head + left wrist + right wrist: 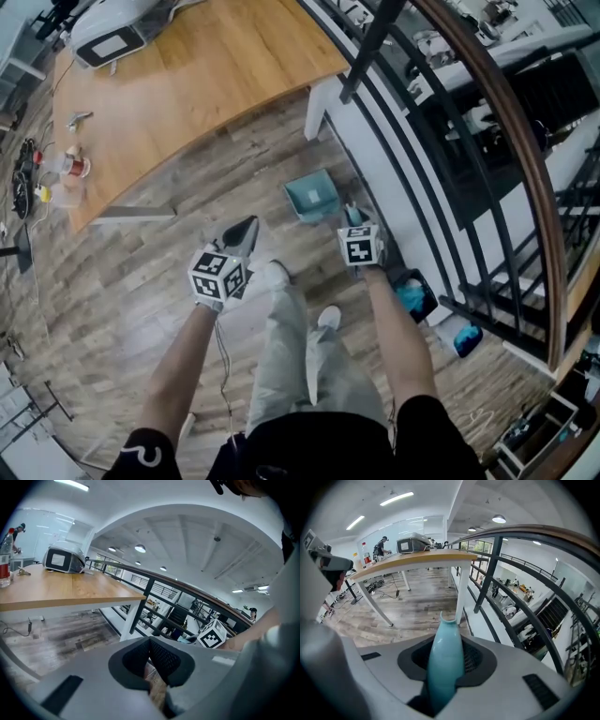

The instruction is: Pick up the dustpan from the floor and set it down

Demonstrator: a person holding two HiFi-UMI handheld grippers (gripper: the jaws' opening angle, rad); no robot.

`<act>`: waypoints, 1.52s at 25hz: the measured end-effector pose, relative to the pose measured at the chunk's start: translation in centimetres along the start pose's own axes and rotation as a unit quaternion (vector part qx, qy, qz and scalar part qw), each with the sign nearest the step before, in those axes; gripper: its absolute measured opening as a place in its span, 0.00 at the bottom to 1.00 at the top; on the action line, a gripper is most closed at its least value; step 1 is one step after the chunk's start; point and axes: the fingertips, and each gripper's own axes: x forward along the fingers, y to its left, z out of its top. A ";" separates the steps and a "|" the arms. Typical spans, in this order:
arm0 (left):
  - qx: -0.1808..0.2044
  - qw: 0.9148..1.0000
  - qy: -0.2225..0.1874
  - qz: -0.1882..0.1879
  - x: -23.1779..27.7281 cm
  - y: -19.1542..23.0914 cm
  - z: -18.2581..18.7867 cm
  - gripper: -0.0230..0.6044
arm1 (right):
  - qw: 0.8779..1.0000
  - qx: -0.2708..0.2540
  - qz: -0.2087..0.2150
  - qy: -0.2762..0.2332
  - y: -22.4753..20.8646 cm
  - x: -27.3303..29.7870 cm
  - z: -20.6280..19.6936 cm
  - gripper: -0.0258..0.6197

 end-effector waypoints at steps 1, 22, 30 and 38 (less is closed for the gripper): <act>-0.002 1.000 0.002 0.001 -0.1 0.2 -0.3 0.03 | 1.000 0.000 -0.001 0.002 0.1 0.2 -0.4 0.18; -0.003 1.000 0.019 0.000 -1.1 -1.0 -3.2 0.03 | 0.998 0.007 0.033 0.052 2.3 0.5 -5.2 0.22; 0.002 1.000 0.013 0.003 -1.5 -2.7 -2.5 0.03 | 0.996 0.015 0.075 0.040 3.5 -2.0 -3.8 0.33; 0.004 1.000 0.003 0.018 -2.9 -4.6 -1.5 0.03 | 0.995 0.009 0.099 0.016 3.1 -6.4 -3.1 0.36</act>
